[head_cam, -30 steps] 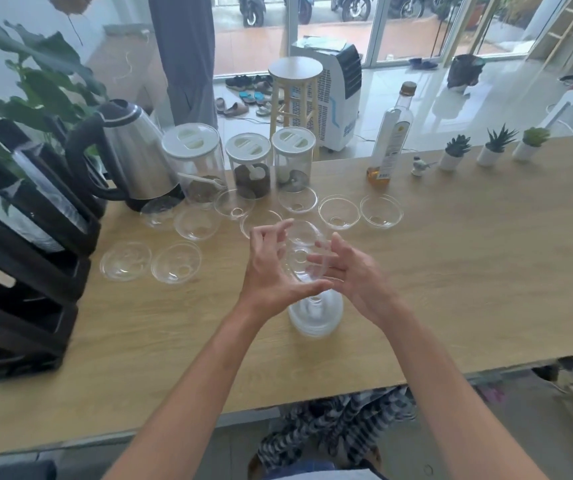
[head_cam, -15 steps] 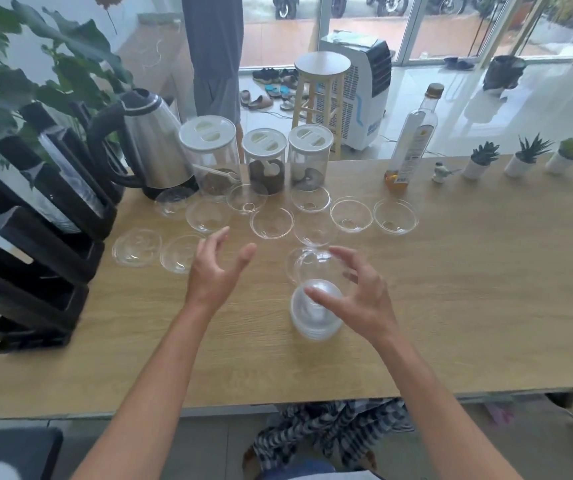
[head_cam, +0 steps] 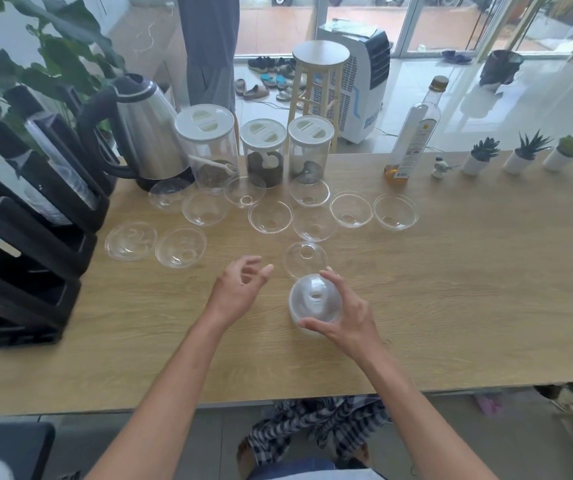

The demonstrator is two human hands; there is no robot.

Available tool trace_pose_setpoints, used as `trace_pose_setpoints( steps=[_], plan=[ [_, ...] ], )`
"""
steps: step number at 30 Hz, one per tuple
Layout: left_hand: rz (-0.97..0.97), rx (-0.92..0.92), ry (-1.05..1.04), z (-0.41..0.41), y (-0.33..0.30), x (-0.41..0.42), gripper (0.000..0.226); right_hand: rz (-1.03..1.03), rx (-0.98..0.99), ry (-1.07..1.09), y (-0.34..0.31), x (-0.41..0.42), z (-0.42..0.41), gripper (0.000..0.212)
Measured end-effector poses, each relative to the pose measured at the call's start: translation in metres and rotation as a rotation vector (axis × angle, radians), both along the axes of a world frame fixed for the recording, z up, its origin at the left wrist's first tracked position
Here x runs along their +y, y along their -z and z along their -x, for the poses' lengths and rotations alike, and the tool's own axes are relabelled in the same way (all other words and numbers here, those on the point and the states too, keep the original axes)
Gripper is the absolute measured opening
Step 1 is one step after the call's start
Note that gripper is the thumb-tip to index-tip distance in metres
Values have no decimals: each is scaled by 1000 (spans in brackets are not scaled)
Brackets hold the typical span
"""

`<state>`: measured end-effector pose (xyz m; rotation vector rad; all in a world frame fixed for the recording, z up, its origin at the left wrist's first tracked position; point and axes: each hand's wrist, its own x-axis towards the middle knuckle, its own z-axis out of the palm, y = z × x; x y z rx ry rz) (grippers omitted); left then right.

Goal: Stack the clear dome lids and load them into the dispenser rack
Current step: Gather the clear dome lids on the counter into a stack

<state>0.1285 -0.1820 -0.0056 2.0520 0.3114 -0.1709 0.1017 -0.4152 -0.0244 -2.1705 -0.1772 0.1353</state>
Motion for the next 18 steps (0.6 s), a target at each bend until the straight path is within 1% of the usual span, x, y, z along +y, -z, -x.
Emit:
trace_pose_setpoints(
  steps=[3,5,7,9,10,13,14,16,18],
  plan=[
    [174,261,147,5,-6,-21,48,-17,-18,-13,7,-4,0,97],
    [212,330,216,7,-5,-34,51,-21,-35,-25,8,-4,1,98],
    [220,336,250,7,-1,-42,62,-38,-11,-22,9,-6,2,101],
    [229,331,249,5,2,-45,70,-69,77,-10,7,-12,2,101],
    [237,331,243,4,3,-46,72,-123,148,-6,4,-16,2,97],
    [268,351,228,4,6,-44,84,-396,359,46,-4,-26,1,76],
    [276,357,225,5,8,-43,89,-439,399,92,-4,-28,0,75],
    [289,370,214,5,9,-42,96,-436,462,177,-1,-31,-2,85],
    [295,374,202,5,9,-41,96,-401,543,200,-1,-33,-4,92]
  ],
)
